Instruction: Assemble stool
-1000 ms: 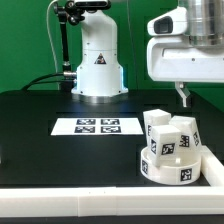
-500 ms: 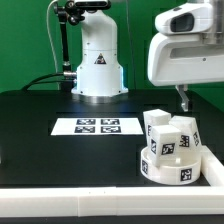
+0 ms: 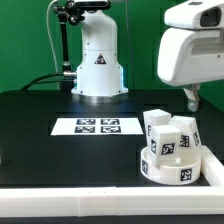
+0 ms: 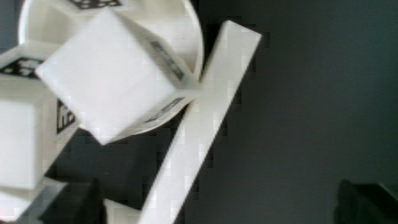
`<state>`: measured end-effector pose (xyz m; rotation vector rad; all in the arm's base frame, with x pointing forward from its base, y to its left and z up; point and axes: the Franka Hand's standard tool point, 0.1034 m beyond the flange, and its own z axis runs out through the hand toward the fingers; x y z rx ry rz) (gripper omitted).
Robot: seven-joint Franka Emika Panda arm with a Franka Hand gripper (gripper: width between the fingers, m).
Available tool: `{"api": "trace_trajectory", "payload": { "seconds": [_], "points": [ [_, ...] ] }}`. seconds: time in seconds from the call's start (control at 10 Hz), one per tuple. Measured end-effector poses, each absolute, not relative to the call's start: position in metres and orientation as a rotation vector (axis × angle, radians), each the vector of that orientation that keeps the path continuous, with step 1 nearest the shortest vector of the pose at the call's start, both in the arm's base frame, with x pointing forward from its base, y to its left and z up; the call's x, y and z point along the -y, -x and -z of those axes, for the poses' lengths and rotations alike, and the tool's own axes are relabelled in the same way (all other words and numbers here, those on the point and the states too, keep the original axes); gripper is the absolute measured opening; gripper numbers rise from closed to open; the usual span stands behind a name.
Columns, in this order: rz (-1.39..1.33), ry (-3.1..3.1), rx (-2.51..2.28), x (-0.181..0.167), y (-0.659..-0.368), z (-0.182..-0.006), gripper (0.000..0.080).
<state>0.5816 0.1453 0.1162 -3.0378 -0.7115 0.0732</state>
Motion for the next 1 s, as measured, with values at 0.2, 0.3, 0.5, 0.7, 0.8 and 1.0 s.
{"api": "trace_trajectory", "payload": {
  "seconds": [0.2,0.3,0.5,0.7,0.8,1.0],
  "points": [
    [-0.047,2.945,1.081,-0.144,-0.582,-0.114,0.0649],
    [-0.053,2.891,1.220,-0.143,-0.581,-0.113,0.0649],
    [-0.052,2.760,1.498,-0.140,-0.582,-0.112,0.0649],
    [-0.056,2.693,1.609,-0.130,-0.583,-0.109,0.0649],
    [-0.051,2.698,1.603,-0.127,-0.583,-0.107,0.0649],
    [-0.042,2.704,1.598,-0.124,-0.581,-0.101,0.0649]
  ]
}}
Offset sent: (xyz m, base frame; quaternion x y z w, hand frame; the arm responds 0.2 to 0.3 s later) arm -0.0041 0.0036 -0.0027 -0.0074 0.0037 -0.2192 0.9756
